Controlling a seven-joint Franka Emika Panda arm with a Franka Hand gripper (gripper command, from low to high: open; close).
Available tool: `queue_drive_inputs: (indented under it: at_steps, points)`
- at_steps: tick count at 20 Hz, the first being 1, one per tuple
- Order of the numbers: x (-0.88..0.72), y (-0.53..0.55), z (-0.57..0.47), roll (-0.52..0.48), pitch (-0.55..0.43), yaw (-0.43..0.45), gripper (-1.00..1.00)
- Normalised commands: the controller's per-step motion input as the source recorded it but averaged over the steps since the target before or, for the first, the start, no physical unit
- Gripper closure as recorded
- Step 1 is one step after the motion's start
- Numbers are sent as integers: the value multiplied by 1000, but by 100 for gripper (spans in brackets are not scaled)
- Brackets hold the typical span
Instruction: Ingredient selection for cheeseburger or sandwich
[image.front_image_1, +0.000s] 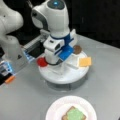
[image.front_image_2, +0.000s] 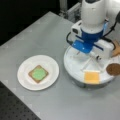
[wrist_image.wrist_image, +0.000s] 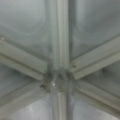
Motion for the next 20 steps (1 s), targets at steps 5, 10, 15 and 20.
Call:
queue_drive_inputs:
  at_steps: [5, 10, 15, 20]
  points:
    - [-259, 23, -178, -161, -228, 69, -100]
    - [-235, 57, -209, -157, -228, 72, -100]
    - [-224, 131, -161, -151, -201, 79, -100]
    - [-187, 119, -129, -135, -196, 54, -100]
